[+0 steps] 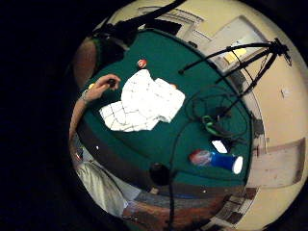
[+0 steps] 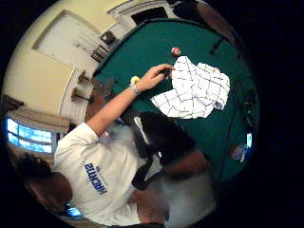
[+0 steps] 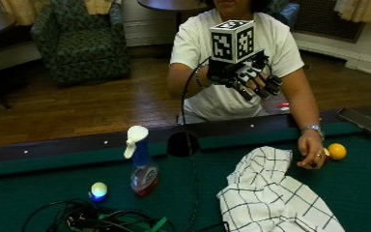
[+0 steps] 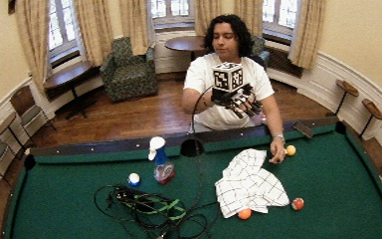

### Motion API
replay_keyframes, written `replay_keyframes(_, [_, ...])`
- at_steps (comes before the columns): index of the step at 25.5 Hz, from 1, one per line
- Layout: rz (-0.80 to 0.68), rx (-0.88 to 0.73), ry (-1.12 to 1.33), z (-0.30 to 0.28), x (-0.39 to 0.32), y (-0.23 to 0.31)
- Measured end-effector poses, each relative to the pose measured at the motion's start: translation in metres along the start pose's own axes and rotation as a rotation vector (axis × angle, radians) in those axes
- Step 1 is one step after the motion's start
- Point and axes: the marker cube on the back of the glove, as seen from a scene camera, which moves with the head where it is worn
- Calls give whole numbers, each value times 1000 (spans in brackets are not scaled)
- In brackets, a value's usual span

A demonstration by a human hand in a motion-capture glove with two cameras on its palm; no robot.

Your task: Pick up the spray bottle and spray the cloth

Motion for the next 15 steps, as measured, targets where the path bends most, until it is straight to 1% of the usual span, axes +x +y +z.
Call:
replay_keyframes(8, [94,-27,26,0,35,27])
replay_keyframes(15, [223,47,-14,-4,74,64])
